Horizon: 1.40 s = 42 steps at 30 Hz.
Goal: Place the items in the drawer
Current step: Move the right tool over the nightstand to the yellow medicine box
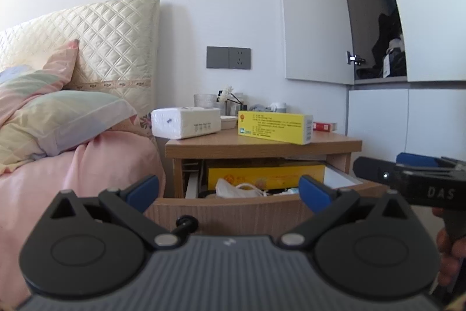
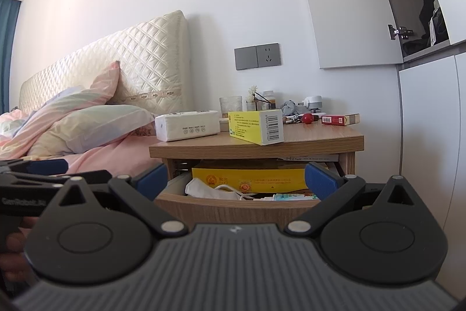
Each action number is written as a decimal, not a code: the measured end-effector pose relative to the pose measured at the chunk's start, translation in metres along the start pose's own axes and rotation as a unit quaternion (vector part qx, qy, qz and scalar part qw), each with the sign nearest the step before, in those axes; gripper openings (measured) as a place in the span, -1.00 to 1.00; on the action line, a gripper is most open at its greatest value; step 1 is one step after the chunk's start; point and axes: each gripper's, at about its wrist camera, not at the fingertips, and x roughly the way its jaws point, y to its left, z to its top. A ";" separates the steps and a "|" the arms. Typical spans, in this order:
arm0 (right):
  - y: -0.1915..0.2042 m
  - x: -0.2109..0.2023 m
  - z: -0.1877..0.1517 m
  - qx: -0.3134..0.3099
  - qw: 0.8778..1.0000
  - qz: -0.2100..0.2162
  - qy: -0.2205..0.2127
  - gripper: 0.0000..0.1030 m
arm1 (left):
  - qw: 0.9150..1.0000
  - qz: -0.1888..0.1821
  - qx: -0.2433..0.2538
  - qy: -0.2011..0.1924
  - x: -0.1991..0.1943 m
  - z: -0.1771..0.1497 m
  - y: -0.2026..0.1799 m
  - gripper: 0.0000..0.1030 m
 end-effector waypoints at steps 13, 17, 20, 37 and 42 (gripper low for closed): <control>-0.016 0.008 0.029 0.002 1.000 0.014 -0.018 0.99 | 1.000 0.000 0.009 0.011 -0.007 -0.011 -0.003 1.00; -0.025 0.021 0.052 0.013 0.999 0.029 -0.011 0.99 | 1.000 -0.006 0.013 0.004 -0.016 -0.011 -0.006 1.00; -0.029 0.035 0.073 0.016 0.999 0.031 0.010 0.99 | 1.000 -0.021 0.008 0.003 -0.021 -0.012 -0.006 1.00; -0.007 0.166 0.157 -0.053 0.986 0.068 0.139 0.99 | 0.999 -0.024 -0.015 -0.016 -0.036 -0.007 0.000 1.00; 0.000 0.200 0.161 -0.045 0.980 0.085 0.174 0.99 | 1.000 -0.023 -0.011 -0.014 -0.036 -0.008 -0.001 1.00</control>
